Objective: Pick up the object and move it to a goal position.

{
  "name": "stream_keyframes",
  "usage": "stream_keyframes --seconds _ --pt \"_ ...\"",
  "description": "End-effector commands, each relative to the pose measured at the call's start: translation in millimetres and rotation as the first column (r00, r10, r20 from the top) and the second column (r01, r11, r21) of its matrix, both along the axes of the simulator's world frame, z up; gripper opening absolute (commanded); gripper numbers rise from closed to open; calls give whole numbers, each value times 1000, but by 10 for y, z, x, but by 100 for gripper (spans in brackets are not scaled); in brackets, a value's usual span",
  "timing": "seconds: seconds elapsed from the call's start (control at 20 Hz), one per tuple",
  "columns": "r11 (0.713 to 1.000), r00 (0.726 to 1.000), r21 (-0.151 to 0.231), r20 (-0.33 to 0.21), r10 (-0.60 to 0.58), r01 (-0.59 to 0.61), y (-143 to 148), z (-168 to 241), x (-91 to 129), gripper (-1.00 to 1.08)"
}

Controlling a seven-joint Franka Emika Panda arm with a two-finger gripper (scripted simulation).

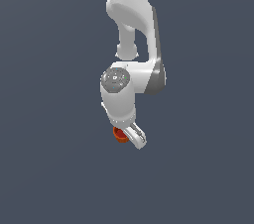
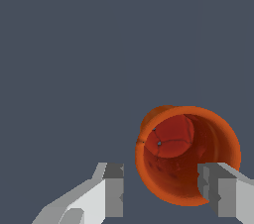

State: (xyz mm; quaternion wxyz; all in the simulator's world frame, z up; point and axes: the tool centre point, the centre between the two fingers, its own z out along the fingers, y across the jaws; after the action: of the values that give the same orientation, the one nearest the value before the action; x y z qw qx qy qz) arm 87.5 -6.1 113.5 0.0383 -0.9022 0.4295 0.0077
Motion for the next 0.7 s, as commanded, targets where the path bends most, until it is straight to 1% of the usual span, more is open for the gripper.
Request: stream_keyframes --seconds 0.0,0.3,0.65 --pt "999 999 4 -2 -48 48 -6 -45 43 28" --pt "994 994 9 -7 -112 112 -13 -111 98 28" --pt "993 993 9 -8 -120 120 -11 -138 104 28"
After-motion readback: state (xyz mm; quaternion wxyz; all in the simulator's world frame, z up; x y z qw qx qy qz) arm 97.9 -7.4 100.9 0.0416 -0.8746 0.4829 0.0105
